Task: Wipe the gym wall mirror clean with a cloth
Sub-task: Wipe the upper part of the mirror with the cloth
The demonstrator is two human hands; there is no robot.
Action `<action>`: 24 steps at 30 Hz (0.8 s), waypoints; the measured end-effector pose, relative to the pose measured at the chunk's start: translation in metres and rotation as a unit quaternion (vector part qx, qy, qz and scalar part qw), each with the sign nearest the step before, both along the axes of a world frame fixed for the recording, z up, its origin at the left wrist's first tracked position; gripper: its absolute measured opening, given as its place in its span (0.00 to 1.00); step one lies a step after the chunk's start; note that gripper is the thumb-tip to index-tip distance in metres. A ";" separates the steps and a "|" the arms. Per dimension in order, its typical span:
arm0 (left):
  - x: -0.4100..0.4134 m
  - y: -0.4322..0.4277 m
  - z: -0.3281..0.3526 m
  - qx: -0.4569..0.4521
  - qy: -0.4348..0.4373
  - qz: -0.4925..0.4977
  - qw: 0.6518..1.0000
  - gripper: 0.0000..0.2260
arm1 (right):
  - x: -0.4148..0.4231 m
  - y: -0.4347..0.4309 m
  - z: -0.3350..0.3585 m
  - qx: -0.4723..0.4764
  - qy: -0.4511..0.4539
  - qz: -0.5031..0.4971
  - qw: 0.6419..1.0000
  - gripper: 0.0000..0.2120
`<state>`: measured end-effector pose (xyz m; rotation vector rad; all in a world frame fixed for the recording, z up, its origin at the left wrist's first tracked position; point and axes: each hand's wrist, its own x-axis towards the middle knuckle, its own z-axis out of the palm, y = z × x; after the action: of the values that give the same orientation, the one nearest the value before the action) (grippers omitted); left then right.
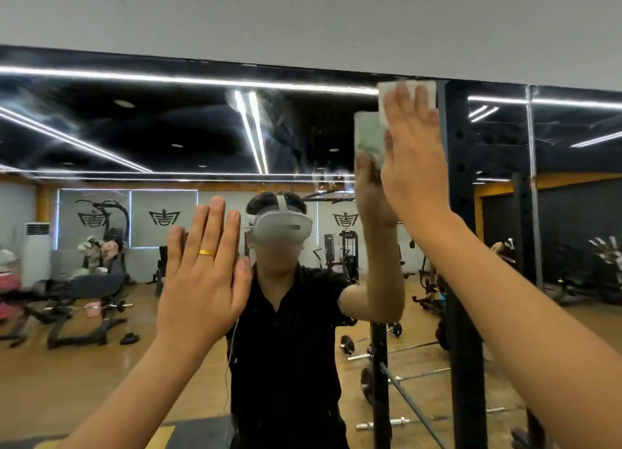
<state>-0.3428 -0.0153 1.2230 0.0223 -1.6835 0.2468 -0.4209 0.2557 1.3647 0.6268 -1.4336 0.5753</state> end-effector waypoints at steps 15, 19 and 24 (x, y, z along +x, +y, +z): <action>-0.001 -0.003 -0.001 -0.002 0.006 0.005 1.000 0.29 | 0.017 -0.118 0.025 0.090 -0.023 0.068 0.993 0.27; -0.001 -0.003 -0.001 -0.002 0.005 -0.004 1.000 0.29 | 0.030 -0.153 0.041 0.165 0.000 0.029 0.986 0.28; -0.002 -0.003 0.000 0.000 0.014 -0.007 1.000 0.29 | 0.051 -0.186 0.046 0.242 0.011 0.005 0.970 0.27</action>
<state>-0.3448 -0.0185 1.2233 0.0143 -1.6553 0.2356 -0.3702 0.0697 1.4104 1.0206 -1.5601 0.2196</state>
